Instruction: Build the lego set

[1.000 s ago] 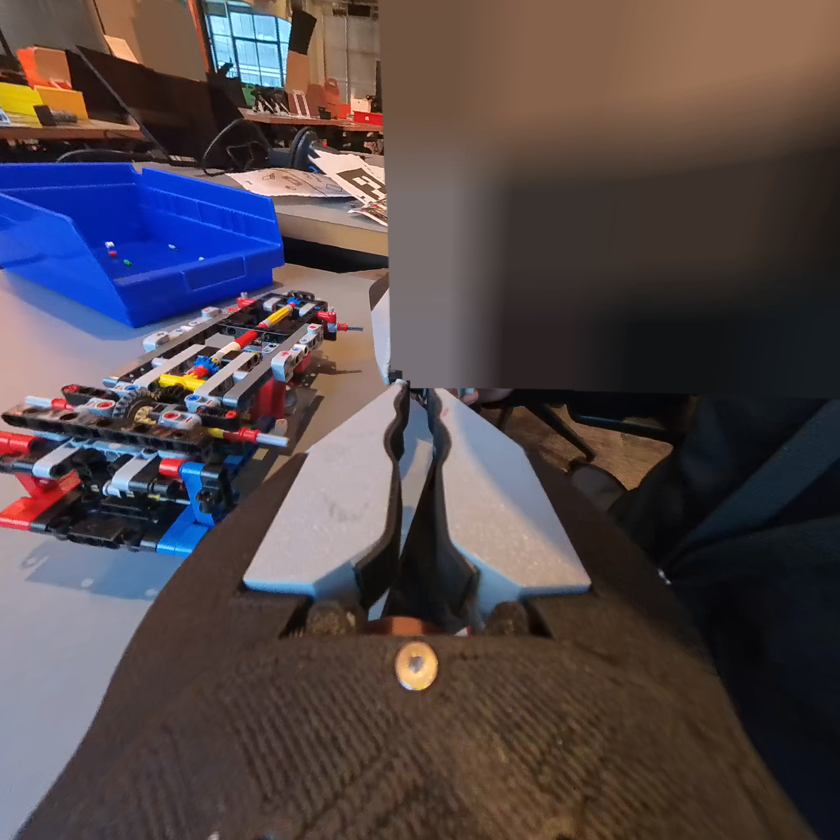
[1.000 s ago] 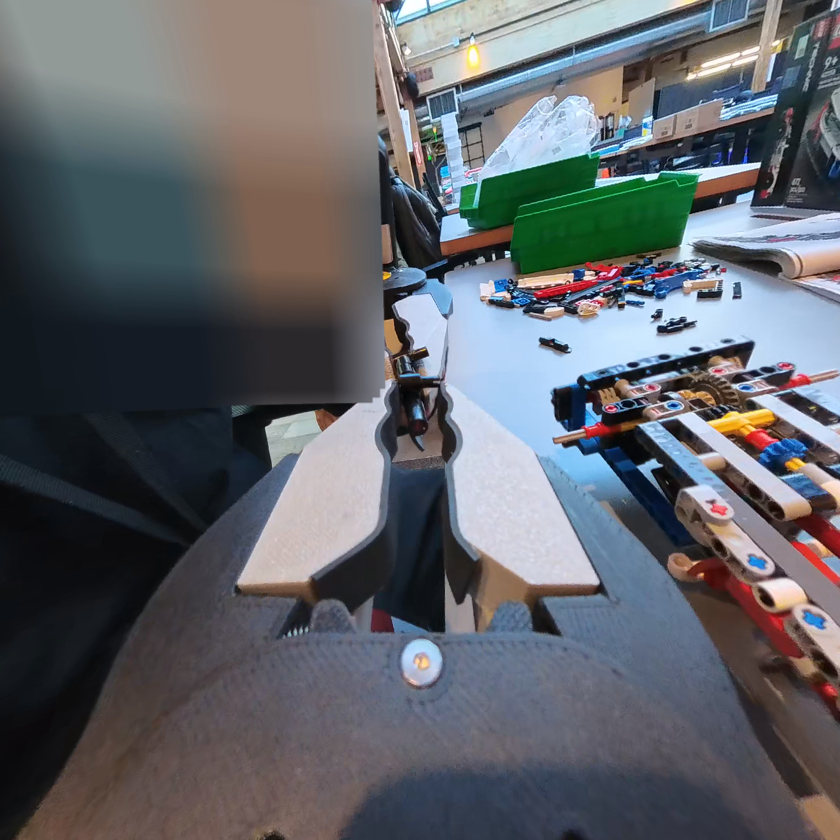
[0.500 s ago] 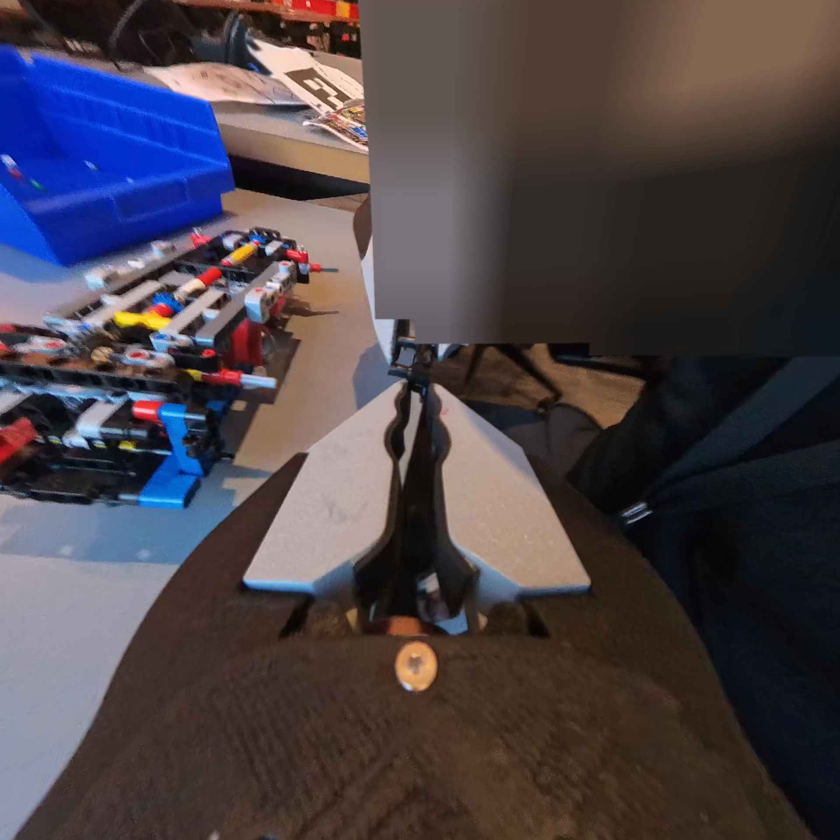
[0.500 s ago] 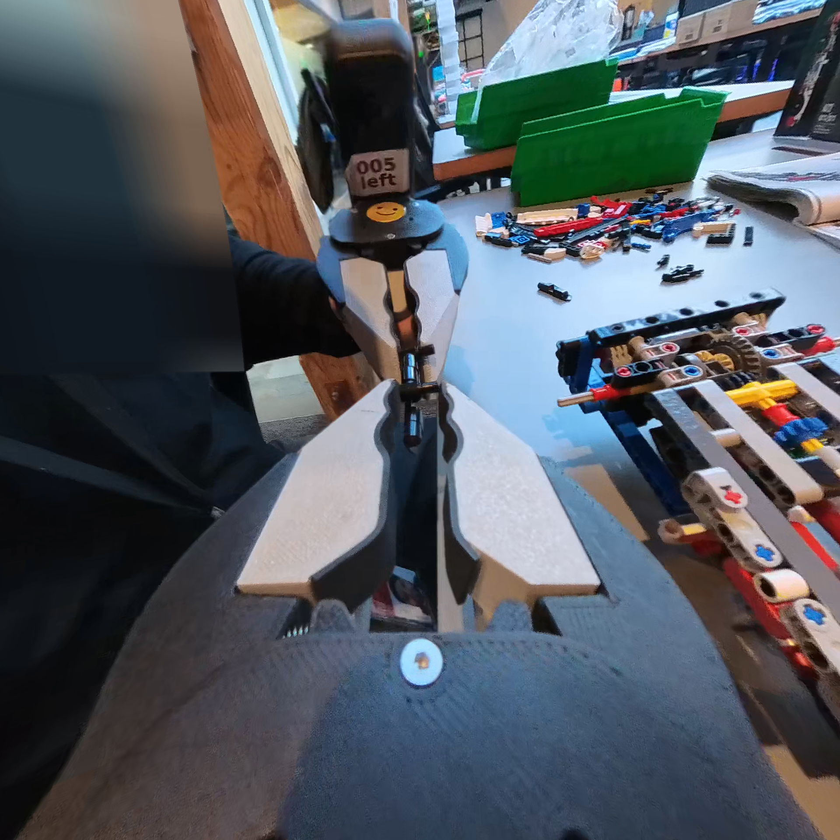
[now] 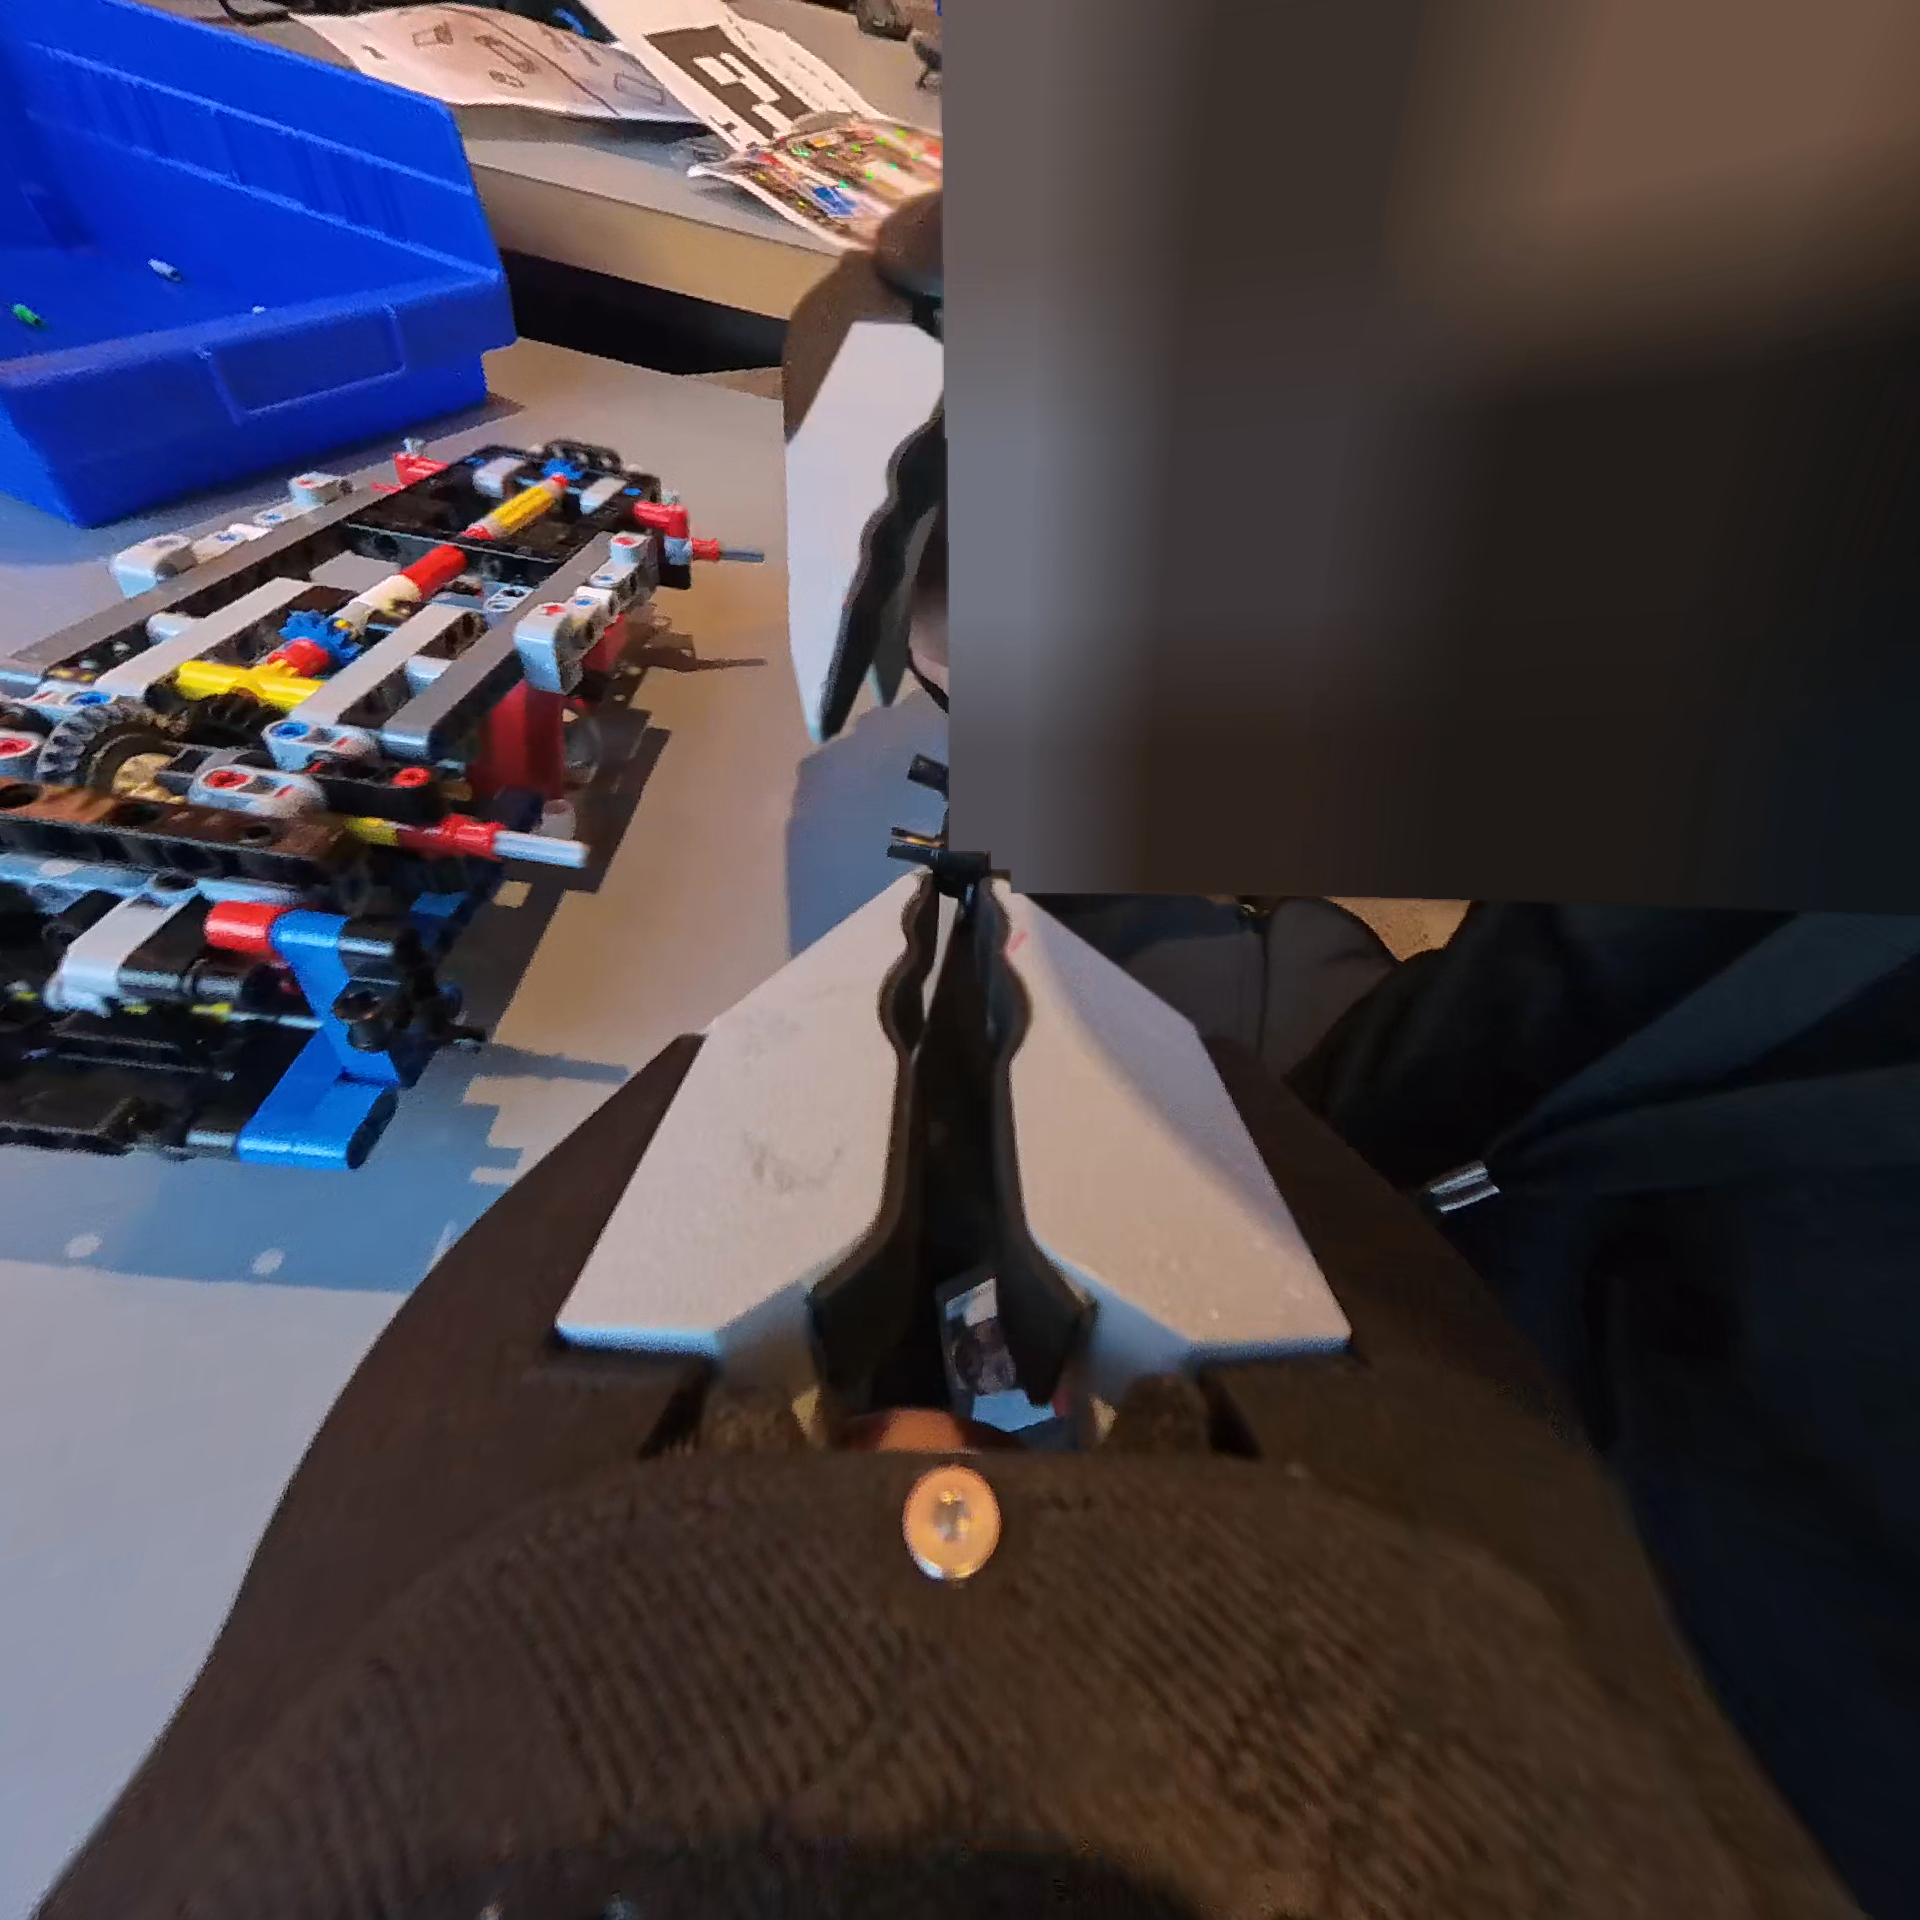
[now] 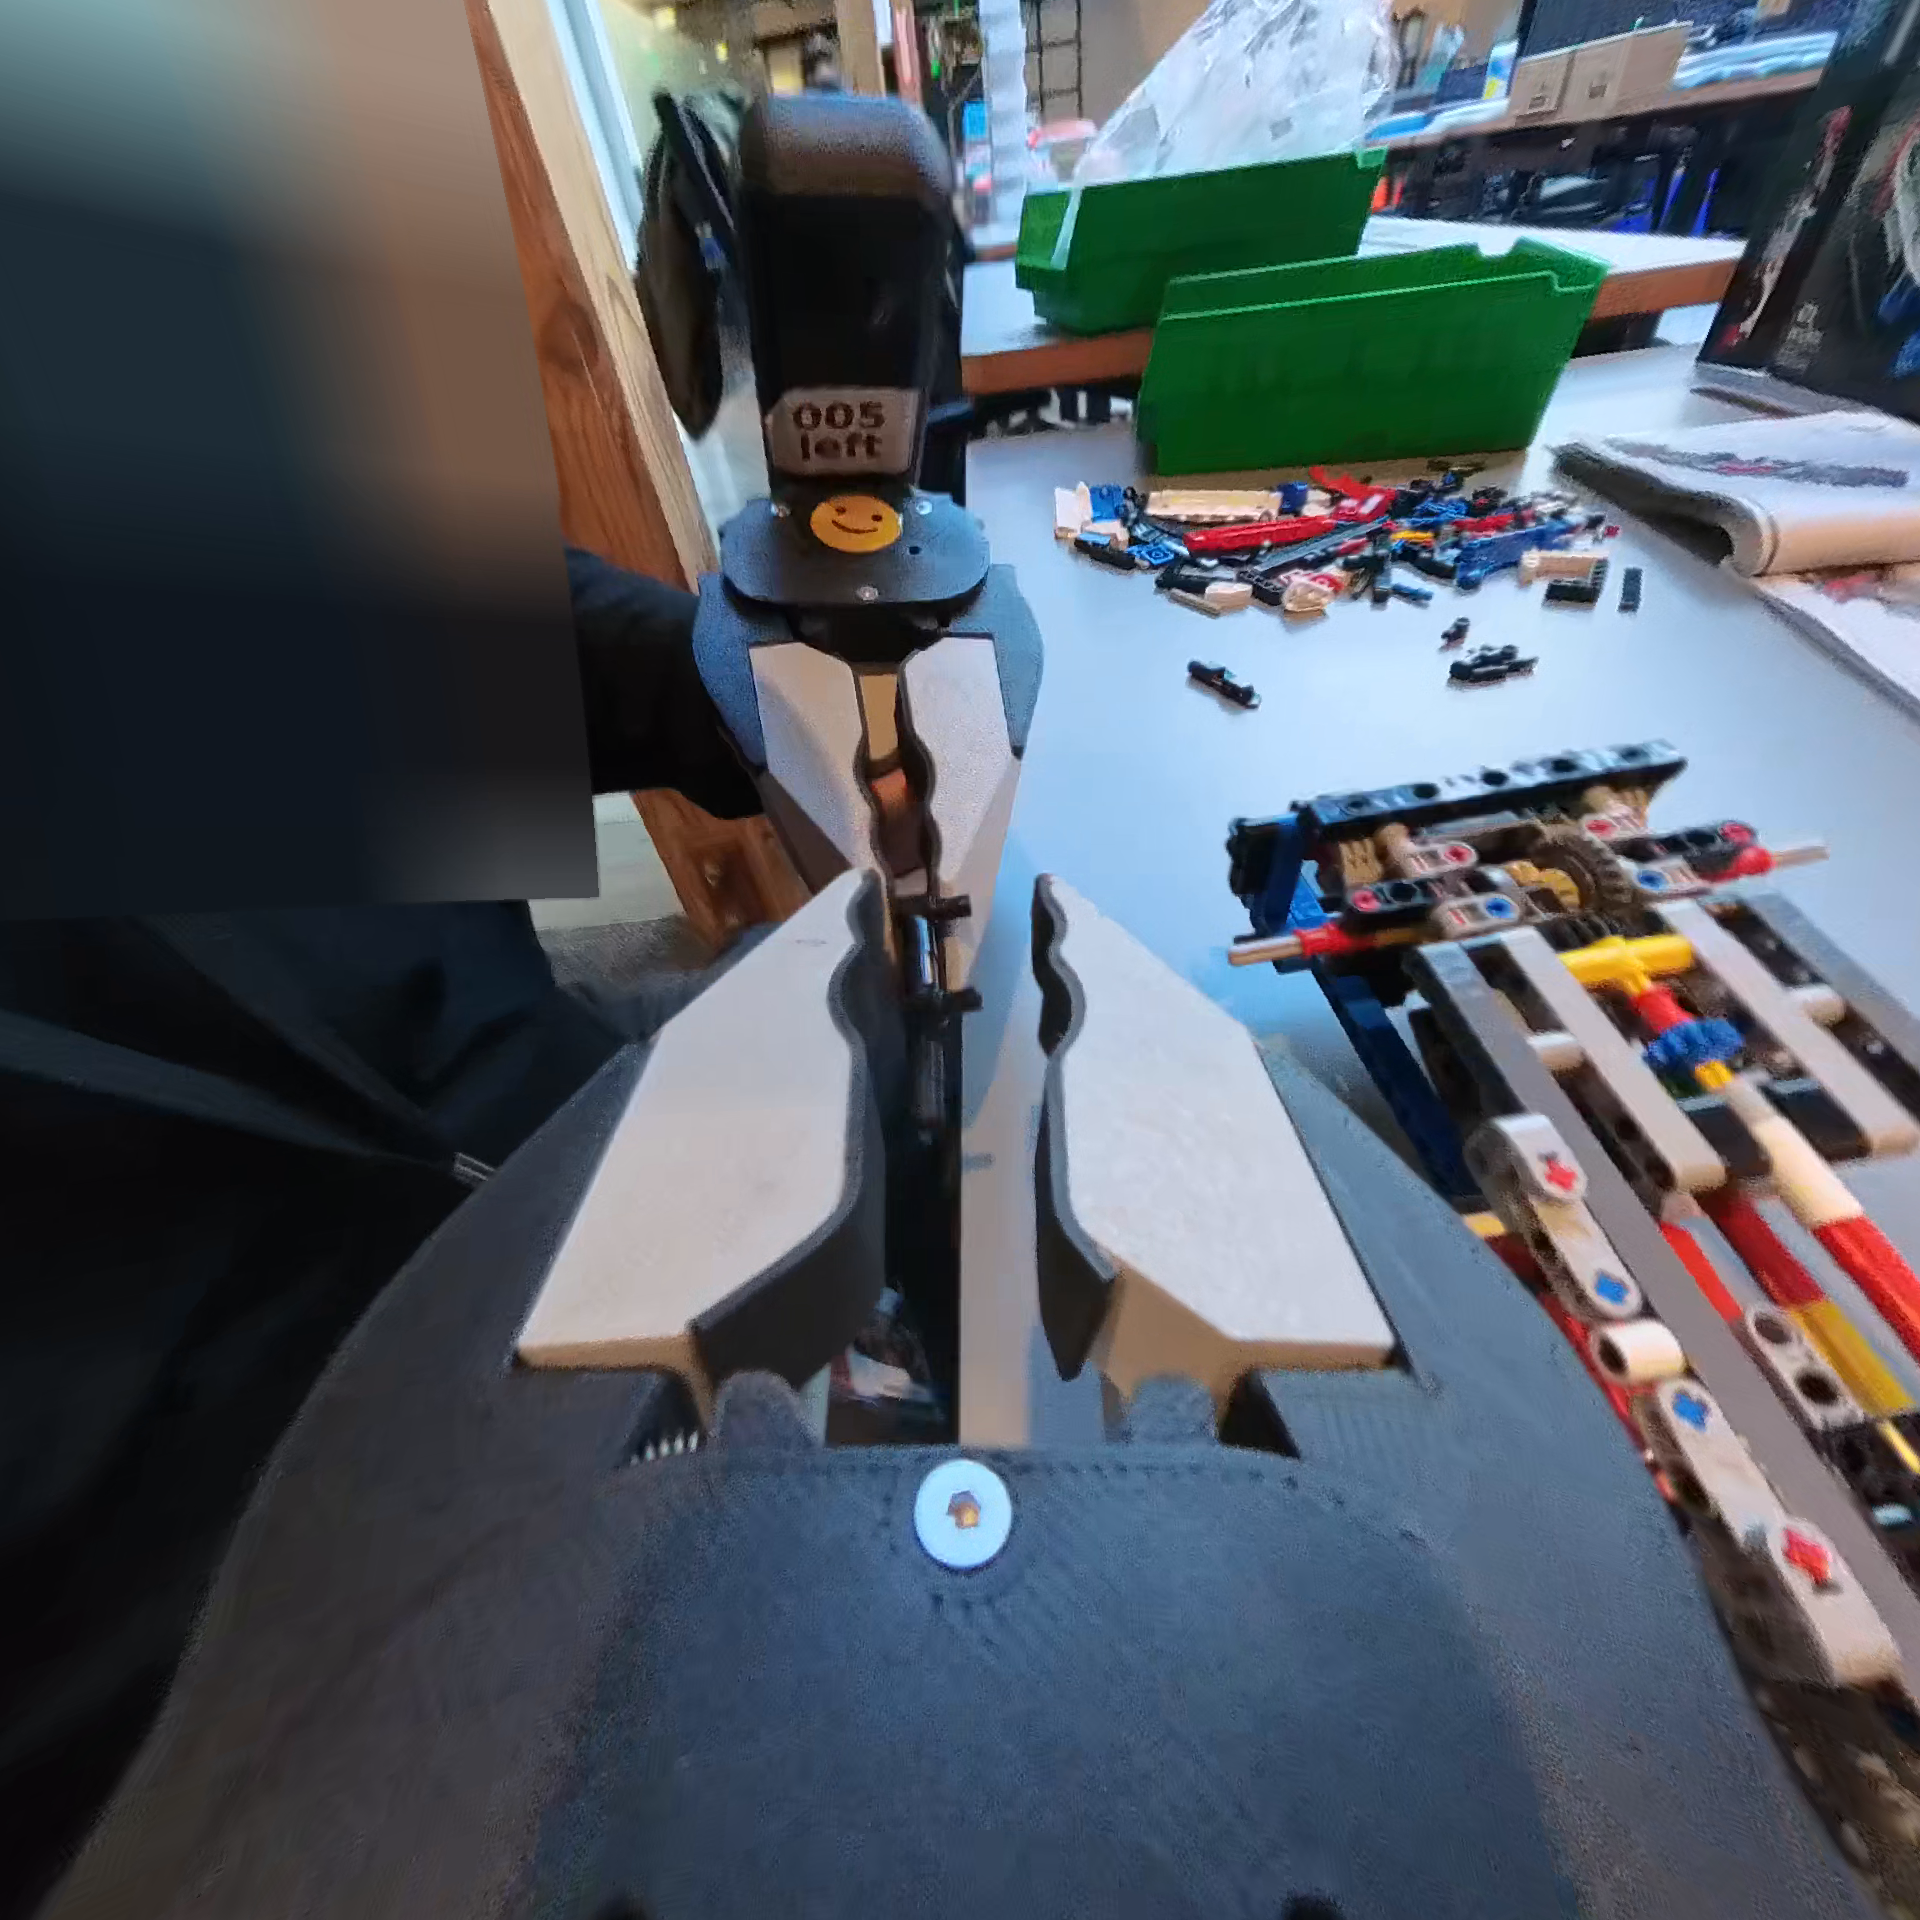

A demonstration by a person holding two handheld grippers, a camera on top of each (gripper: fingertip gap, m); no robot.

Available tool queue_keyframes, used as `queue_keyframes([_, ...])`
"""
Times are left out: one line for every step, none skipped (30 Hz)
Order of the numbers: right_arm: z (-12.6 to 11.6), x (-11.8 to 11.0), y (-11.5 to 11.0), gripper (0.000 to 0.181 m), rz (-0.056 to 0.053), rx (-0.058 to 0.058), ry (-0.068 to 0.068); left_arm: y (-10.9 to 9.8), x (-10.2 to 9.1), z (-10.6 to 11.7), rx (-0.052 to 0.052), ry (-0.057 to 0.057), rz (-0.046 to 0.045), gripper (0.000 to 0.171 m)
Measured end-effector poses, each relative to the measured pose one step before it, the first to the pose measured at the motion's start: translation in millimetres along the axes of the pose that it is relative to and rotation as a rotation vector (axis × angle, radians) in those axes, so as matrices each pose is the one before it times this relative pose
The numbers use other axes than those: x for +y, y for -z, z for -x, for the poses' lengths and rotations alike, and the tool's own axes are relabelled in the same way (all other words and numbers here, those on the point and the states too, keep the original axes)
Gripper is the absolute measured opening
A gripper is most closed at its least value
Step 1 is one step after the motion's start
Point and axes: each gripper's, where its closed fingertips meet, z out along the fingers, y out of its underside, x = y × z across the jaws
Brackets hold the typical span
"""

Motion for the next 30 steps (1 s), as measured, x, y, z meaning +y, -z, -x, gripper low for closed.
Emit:
queue_keyframes([3.42, 3.23, -3.99, 0.025, 0.0363, 0.0031, 0.0343, -1.08, -0.56, -2.37, 0.0027, -0.011, 0.00091, 0.004])
queue_keyframes([2.47, 3.13, -4.03, 0.025, 0.0313, 0.0071, 0.0273, -0.6, -0.68, -0.7, -0.0042, -0.0043, 0.00124, 0.004])
queue_keyframes([1.35, 1.95, -3.29, 0.025, 0.018, 0.0087, 0.0187, -0.36, -0.03, -1.22, 0.0021, -0.0029, 0.00398, 0.004])
queue_keyframes([2.05, 0.35, -1.74, 0.025, 0.0049, -0.0019, 0.0086, -0.13, 0.6, 0.2, -0.0036, -0.0012, 0.00698, 0.004])
queue_keyframes([1.05, -0.73, -0.03, 0.018, -0.0035, -0.0022, 0.0019, 0.14, 0.38, 0.77, -0.0057, -0.005, 0.00149, 0.004])
queue_keyframes([-0.15, -0.79, 0.85, 0.014, -0.0051, 0.0023, 0.0027, 0.18, -0.44, -0.79, 0.0057, 0.0019, -0.00421, 0.004])
queue_keyframes([0.67, -0.36, 0.63, 0.013, -0.0044, -0.0068, -0.0021, -0.21, -0.9, -1.59, 0.0089, 0.0062, -0.00609, 0.004])
queue_keyframes([0.91, 0.28, 0.11, 0.012, -0.0019, -0.0118, -0.015, -0.69, -0.15, -1.16, 0.0041, -0.0006, 0.00092, 0.004])
queue_keyframes([0.56, 0.7, -0.13, 0.012, -0.004, -0.0128, -0.0214, -0.57, 0.7, -0.54, -0.002, -0.0123, 0.00564, 0.004])
queue_keyframes([0.42, 0.56, -0.22, 0.012, -0.0085, -0.0132, -0.0239, -0.32, 0.78, 0.03, -0.0057, -0.0181, 0.00643, 0.004])
queue_keyframes([0.01, 0.44, -0.2, 0.012, -0.0108, -0.0133, -0.0268, -0.16, 0.78, 0.06, -0.0054, -0.0127, 0.00578, 0.004])
queue_keyframes([0.14, -0.13, -0.01, 0.012, -0.0125, -0.0155, -0.0315, -0.27, 0.15, 0.06, -0.0039, -0.0052, 0.00141, 0.004])
queue_keyframes([-0.05, -0.15, 0.19, 0.012, -0.0107, -0.0175, -0.036, -0.03, -0.17, -0.63, 0.0014, -0.0078, -0.0031, 0.004])
queue_keyframes([-0.73, -0.05, 0.4, 0.007, -0.007, -0.0144, -0.0333, -0.52, 0.29, -1.34, 0.0055, -0.0074, 0.00058, 0.004])
queue_keyframes([-0.64, -0.01, 0.64, 0.006, -0.0059, -0.0142, -0.0269, -0.75, 0.06, 0.16, -0.0045, -0.0029, -0.00123, 0.004])
queue_keyframes([-1.14, -0.99, 1.25, 0.005, -0.0085, -0.0067, -0.0195, -0.63, -0.44, 0.85, -0.0044, 0.0046, -0.00425, 0.004])
queue_keyframes([-2.03, -2.57, 2.31, 0.008, -0.0145, 0.0089, -0.0058, -0.19, -0.97, 1.53, -0.0012, 0.0193, -0.00857, 0.004])
queue_keyframes([-3.74, -3.86, 4.03, 0.023, -0.0168, 0.0294, 0.0056, 0.24, -1.02, 2.51, 0.0004, 0.0337, -0.00672, 0.004])
queue_keyframes([-4.4, -3.91, 5.77, 0.035, -0.0118, 0.0408, 0.0182, 0.83, -1.96, 5.43, -0.0138, 0.0395, -0.01194, 0.004])
queue_keyframes([-4.39, -3.18, 6.66, 0.034, -0.0059, 0.048, 0.0328, 1.23, -2.39, 6.91, -0.0202, 0.039, -0.01506, 0.004])
queue_keyframes([-5.19, -0.16, 5.8, 0.03, 0.0124, 0.061, 0.0468, 0.69, -1.91, 6.3, -0.0154, 0.0373, -0.00921, 0.004])
queue_keyframes([-4.81, 4.06, 3.82, 0.026, 0.0388, 0.0683, 0.0609, -0.12, -0.72, 4.99, -0.0099, 0.0293, -0.00081, 0.004])
queue_keyframes([-3.12, 6.68, 1.58, 0.022, 0.0537, 0.0684, 0.0652, -1.5, 1.52, 4.33, -0.0136, 0.0165, 0.01237, 0.004])
queue_keyframes([-1.33, 7.13, -0.05, 0.023, 0.0531, 0.0633, 0.0554, -2.26, 2.14, 4.31, -0.0225, -0.0014, 0.01386, 0.004])
queue_keyframes([-0.24, 5.99, -1.07, 0.023, 0.0384, 0.0539, 0.032, -2.69, 2.14, 4.27, -0.0295, -0.0223, 0.00856, 0.004])
queue_keyframes([1.02, 5.07, -1.85, 0.023, 0.0224, 0.0344, 0.0019, -3.03, 4.45, 2.7, -0.022, -0.0377, 0.02136, 0.004])
queue_keyframes([1.31, 4.93, -2.08, 0.024, 0.0145, 0.017, -0.0173, -3.23, 5.6, 0.66, -0.0102, -0.0439, 0.02739, 0.004])
queue_keyframes([-0.18, 5.25, -2.35, 0.026, 0.0143, 0.0112, -0.0168, -2.98, 4.61, 0.22, -0.0065, -0.0306, 0.02095, 0.004])
queue_keyframes([-1.16, 5.09, -2.34, 0.028, 0.0186, 0.0082, -0.0035, -1.93, 1.69, -1.86, 0.0102, -0.0146, 0.00922, 0.004])
queue_keyframes([-2.24, 4.24, -2.39, 0.027, 0.0198, 0.0106, 0.0076, -0.41, -2.08, -3.96, 0.0256, -0.0129, -0.00949, 0.004])
